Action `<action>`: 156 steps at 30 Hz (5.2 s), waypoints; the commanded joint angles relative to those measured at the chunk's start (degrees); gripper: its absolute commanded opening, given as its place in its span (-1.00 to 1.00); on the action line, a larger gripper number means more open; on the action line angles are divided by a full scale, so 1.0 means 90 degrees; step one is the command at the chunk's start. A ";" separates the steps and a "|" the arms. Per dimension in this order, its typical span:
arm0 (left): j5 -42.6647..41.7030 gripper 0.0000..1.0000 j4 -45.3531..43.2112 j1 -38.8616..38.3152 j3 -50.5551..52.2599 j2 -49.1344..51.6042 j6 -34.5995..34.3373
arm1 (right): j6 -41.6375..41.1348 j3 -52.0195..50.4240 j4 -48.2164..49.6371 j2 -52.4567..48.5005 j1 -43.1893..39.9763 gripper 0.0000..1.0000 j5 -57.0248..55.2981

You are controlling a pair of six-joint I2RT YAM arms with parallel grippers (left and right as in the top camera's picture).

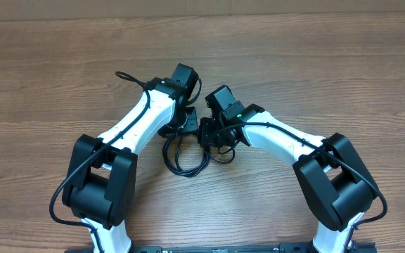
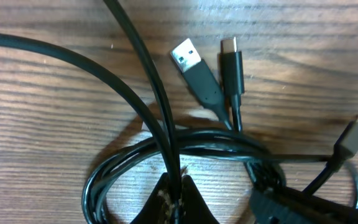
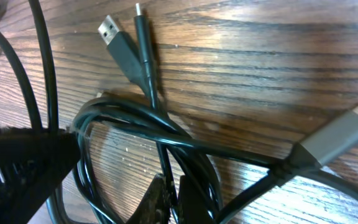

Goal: Untangle cables

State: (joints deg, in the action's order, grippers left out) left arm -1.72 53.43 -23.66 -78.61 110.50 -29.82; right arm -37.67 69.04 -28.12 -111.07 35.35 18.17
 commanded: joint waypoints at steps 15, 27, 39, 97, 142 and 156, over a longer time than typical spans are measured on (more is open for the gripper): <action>-0.0039 -0.92 -0.0291 -0.0034 0.0398 -0.0124 -0.0238 | 0.0634 0.0427 -0.1518 0.0170 -0.0104 -0.06 -0.0187; -0.0359 -0.92 -0.0765 -0.0015 0.0398 -0.0124 -0.0962 | -0.0253 0.0325 -0.2324 0.0304 -0.0070 -0.21 0.0408; -0.0848 -0.92 -0.1020 0.0593 0.0398 -0.0124 -0.2169 | -0.3218 -0.0534 -0.2135 0.0299 0.0032 -0.24 -0.0109; -0.0724 -0.92 -0.0673 -0.0197 0.0607 -0.0131 -0.0413 | -0.4350 -0.0770 -0.0255 0.0304 -0.0862 -0.93 0.2229; -0.0092 -0.11 0.2237 0.0481 0.0005 -0.0124 0.0498 | 0.0267 -0.0629 -0.0821 0.0510 -0.1681 -0.92 0.2934; -0.0981 -0.17 0.0879 0.0520 0.1246 -0.0124 0.0495 | 0.0262 -0.0622 -0.0882 0.0590 -0.1294 -0.92 0.1897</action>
State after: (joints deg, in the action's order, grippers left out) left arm -7.49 63.53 -19.38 -69.12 110.45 -24.12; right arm -36.03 61.82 -36.49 -107.83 22.41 39.51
